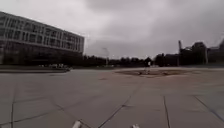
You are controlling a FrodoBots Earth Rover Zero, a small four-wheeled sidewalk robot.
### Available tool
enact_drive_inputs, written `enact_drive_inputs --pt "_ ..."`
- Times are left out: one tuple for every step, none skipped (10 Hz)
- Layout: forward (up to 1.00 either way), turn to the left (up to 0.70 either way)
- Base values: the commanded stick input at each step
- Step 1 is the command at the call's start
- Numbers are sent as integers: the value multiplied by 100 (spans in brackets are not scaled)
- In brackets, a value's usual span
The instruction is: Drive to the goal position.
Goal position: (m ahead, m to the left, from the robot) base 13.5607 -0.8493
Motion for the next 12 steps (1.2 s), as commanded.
enact_drive_inputs --pt "70 0" --pt "70 0" --pt "70 0" --pt "70 11" --pt "70 35" --pt "70 31" --pt "70 10" --pt "70 0" --pt "70 0" --pt "70 0" --pt "70 0" --pt "70 0"
